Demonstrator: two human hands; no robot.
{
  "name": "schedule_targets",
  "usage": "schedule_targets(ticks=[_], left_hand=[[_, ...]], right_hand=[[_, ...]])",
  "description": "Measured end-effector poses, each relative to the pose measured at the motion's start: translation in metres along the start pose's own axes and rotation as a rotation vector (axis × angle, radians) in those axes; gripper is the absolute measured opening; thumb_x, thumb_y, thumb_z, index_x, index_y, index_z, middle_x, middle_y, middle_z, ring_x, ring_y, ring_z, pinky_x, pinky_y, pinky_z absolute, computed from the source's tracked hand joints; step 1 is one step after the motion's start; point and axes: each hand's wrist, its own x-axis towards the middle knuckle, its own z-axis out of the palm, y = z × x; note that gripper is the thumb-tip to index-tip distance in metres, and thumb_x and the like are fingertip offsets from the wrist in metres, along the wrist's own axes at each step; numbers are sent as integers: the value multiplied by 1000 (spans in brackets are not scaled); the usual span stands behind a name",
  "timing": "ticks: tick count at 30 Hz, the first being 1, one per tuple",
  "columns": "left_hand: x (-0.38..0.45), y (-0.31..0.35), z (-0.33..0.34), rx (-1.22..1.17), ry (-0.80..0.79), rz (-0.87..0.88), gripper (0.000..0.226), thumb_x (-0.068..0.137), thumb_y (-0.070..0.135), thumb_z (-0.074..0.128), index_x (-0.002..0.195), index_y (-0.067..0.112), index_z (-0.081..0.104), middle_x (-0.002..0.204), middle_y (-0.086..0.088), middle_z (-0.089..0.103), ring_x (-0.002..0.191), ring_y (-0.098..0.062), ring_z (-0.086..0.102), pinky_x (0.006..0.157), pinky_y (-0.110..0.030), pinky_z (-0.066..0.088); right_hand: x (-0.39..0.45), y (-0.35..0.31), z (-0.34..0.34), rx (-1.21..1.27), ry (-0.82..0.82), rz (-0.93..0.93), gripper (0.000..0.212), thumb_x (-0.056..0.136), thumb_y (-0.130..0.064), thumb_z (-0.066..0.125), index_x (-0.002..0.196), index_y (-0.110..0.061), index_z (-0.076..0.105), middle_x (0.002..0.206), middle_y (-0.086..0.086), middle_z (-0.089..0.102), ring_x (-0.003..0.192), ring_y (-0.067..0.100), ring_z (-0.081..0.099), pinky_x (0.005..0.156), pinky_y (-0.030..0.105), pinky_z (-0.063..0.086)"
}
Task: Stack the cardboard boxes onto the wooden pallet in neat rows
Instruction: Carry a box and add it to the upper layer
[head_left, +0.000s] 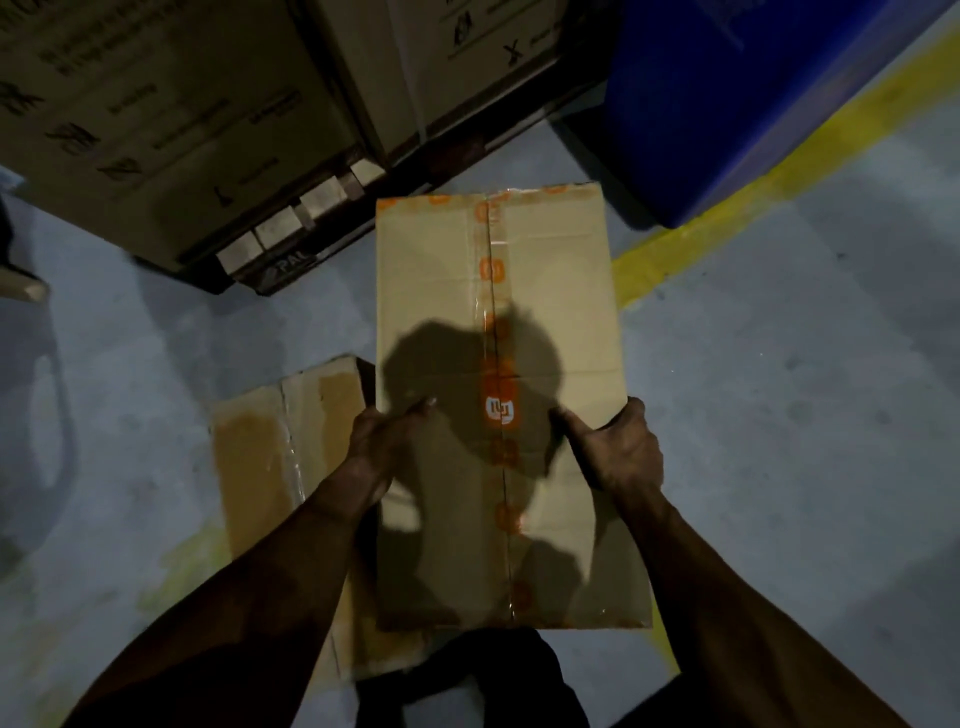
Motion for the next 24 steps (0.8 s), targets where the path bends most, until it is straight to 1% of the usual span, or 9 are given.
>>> schedule_targets(ticks=[2, 4, 6, 9, 12, 13, 17, 20, 24], left_hand=[[-22, 0, -5, 6, -2, 19, 31, 89, 21, 74, 111, 1, 63, 105, -15, 69, 90, -23, 66, 80, -30, 57], [-45, -1, -11, 80, 4, 81, 73, 68, 54, 87, 123, 10, 66, 113, -9, 71, 99, -25, 68, 94, -42, 56], [-62, -2, -19, 230, 65, 143, 102, 46, 86, 78, 127, 26, 64, 116, -1, 70, 105, -28, 67, 98, -49, 54], [-110, 11, -29, 437, 100, 218, 116, 43, 99, 60, 131, 23, 61, 122, -2, 66, 112, -31, 63, 100, -50, 51], [-165, 22, -36, 577, 75, 403, 84, 69, 84, 60, 112, 12, 69, 107, -8, 69, 102, -31, 66, 96, -49, 52], [-179, 21, -41, 584, 85, 427, 80, 71, 84, 59, 106, 12, 69, 102, -7, 70, 98, -29, 68, 93, -48, 54], [-234, 14, -59, 541, 99, 488, 96, 56, 94, 58, 112, 17, 66, 110, -7, 69, 102, -33, 65, 93, -47, 54], [-269, 8, -70, 562, 85, 616, 84, 63, 88, 63, 106, 16, 70, 104, -7, 72, 96, -34, 67, 87, -43, 56], [-314, 3, -76, 624, 60, 746, 88, 57, 93, 55, 99, 17, 71, 94, -5, 73, 89, -33, 68, 84, -42, 57]], right_hand=[[-23, 4, -10, -19, 26, -1, 88, 68, -81, 63, 124, -16, 44, 119, 11, 62, 106, 35, 59, 83, 40, 49], [-52, 8, -24, -19, 58, 1, 86, 70, -81, 61, 124, -15, 44, 120, 12, 62, 106, 35, 60, 81, 39, 47], [-83, 13, -41, -9, 88, 8, 84, 73, -79, 59, 124, -14, 45, 121, 12, 62, 107, 36, 60, 81, 39, 45], [-137, 18, -72, 25, 138, 21, 82, 75, -79, 57, 124, -14, 45, 120, 12, 62, 107, 37, 59, 79, 39, 43], [-186, 22, -99, 74, 218, 31, 78, 76, -77, 57, 122, -14, 47, 118, 11, 63, 106, 37, 59, 82, 40, 45], [-204, 25, -107, 93, 244, 36, 77, 76, -77, 57, 121, -14, 47, 117, 11, 63, 106, 36, 59, 83, 41, 45], [-276, 40, -127, 152, 359, 44, 76, 76, -77, 56, 118, -14, 49, 116, 10, 63, 105, 36, 59, 81, 40, 44], [-327, 53, -135, 187, 451, 67, 77, 76, -77, 56, 119, -14, 49, 116, 12, 62, 106, 37, 58, 79, 39, 40], [-386, 75, -142, 247, 557, 104, 80, 76, -80, 53, 121, -14, 48, 116, 12, 62, 105, 38, 58, 81, 41, 44]])
